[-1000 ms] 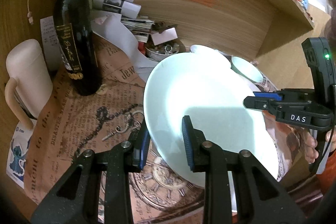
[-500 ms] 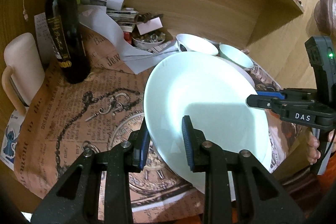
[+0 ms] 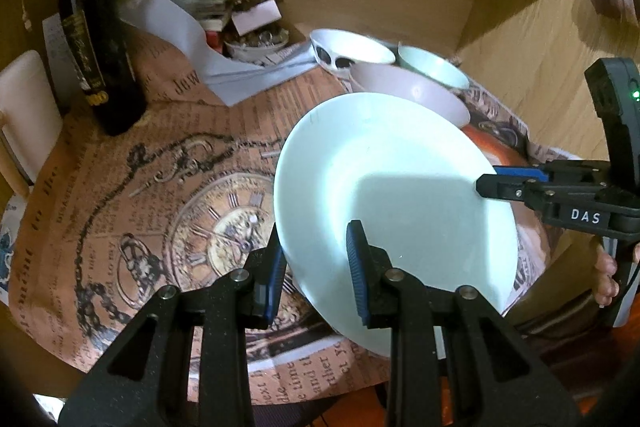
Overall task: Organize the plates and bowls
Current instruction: 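Carry the mint green plate with the left gripper over the white plate, then lower the mint green plate onto the white plate and open the left gripper, then reach the left gripper to the pale pink bowl and grasp its rim, then lift the pale pink bowl with the left gripper toward the plate stack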
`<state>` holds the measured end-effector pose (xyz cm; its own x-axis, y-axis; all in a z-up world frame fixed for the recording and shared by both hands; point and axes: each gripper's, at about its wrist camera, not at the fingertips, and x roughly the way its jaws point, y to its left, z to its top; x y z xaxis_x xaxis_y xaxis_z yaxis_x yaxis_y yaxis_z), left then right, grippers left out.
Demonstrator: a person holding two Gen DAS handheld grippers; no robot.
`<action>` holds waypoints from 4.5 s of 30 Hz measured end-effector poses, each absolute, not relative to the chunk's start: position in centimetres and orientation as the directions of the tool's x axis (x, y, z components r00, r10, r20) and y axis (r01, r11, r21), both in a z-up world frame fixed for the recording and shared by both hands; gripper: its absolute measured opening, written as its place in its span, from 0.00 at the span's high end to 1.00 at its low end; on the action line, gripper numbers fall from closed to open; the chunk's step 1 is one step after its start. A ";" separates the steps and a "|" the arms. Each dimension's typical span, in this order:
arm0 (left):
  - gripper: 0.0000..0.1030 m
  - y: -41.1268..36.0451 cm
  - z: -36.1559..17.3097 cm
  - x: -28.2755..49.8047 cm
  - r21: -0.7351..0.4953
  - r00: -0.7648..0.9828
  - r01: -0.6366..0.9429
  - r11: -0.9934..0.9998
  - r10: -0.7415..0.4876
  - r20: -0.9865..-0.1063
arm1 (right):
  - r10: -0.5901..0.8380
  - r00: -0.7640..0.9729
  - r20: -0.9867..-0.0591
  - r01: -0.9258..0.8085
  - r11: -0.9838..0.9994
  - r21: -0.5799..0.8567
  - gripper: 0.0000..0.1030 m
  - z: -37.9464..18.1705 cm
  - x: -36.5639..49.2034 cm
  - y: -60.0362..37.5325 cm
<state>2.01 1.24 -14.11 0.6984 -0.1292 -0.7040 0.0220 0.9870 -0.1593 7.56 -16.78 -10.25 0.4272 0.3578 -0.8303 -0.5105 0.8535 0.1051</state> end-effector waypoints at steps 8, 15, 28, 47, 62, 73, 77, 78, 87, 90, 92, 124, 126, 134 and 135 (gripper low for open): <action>0.73 0.4 -15.2 2.3 -0.143 0.682 0.032 0.989 -0.126 -0.720 | 0.347 0.407 -0.845 -0.494 0.862 0.116 0.76 -11.2 7.3 -17.5; 0.73 0.1 -15.3 2.5 -0.114 0.689 0.027 0.993 -0.101 -0.717 | 0.344 0.386 -0.856 -0.489 0.863 0.127 0.76 -11.8 7.2 -17.5; 0.69 0.3 -15.9 3.6 -0.102 0.665 0.024 0.994 -0.092 -0.741 | 0.366 0.379 -0.850 -0.486 0.861 0.154 0.76 -12.0 6.8 -17.8; 0.58 -0.1 -16.4 4.7 -0.071 0.661 0.065 0.995 -0.096 -0.744 | 0.369 0.417 -0.830 -0.473 0.868 0.149 0.75 -11.6 6.3 -18.3; 0.32 2.1 -9.9 5.7 -0.093 0.787 0.035 0.995 -0.085 -0.611 | 0.333 0.659 -0.674 -0.423 0.906 0.034 0.50 -6.5 7.1 -19.8; 0.20 1.9 -9.0 11.9 -0.107 0.763 0.041 0.993 -0.100 -0.638 | 0.330 0.706 -0.626 -0.359 0.929 0.084 0.35 -6.2 11.6 -20.3; 0.20 1.2 -9.7 14.9 -0.110 0.724 0.061 0.992 -0.120 -0.679 | 0.300 0.715 -0.632 -0.324 0.943 0.081 0.35 -7.0 13.5 -20.5; 0.20 1.1 -9.9 15.4 -0.108 0.718 0.064 0.992 -0.120 -0.686 | 0.293 0.715 -0.635 -0.318 0.945 0.078 0.35 -7.2 14.0 -20.6; 0.20 -0.7 -11.3 19.9 -0.083 0.662 0.095 0.992 -0.125 -0.739 | 0.292 0.677 -0.676 -0.297 0.948 0.113 0.35 -9.3 17.3 -21.5; 0.20 -1.1 -12.0 20.8 -0.088 0.639 0.109 0.990 -0.138 -0.757 | 0.302 0.654 -0.693 -0.304 0.944 0.126 0.35 -10.0 18.1 -21.4; 0.20 -1.3 -12.5 21.4 -0.091 0.623 0.116 0.989 -0.144 -0.769 | 0.312 0.638 -0.703 -0.312 0.941 0.135 0.35 -10.3 18.4 -21.4; 0.77 -3.6 -14.7 23.5 -0.135 0.521 0.220 0.966 -0.233 -0.821 | 0.427 0.535 -0.729 -0.319 0.901 0.293 0.76 -12.2 19.8 -21.9; 0.77 -3.6 -14.7 23.5 -0.136 0.523 0.211 0.968 -0.230 -0.821 | 0.415 0.543 -0.730 -0.317 0.906 0.279 0.76 -12.1 19.6 -21.8; 0.77 -4.1 -14.1 22.7 -0.122 0.544 0.210 0.970 -0.219 -0.810 | 0.415 0.552 -0.723 -0.302 0.908 0.290 0.76 -11.7 19.3 -22.0; 0.77 -4.1 -13.9 22.5 -0.119 0.549 0.211 0.970 -0.218 -0.807 | 0.412 0.557 -0.721 -0.302 0.909 0.287 0.76 -11.6 19.1 -22.0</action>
<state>22.52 -4.05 -13.93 0.5492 -0.2181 -0.8067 0.2112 0.9702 -0.1185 19.15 -22.05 -11.59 0.5566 0.4124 -0.7212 -0.3018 0.9091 0.2870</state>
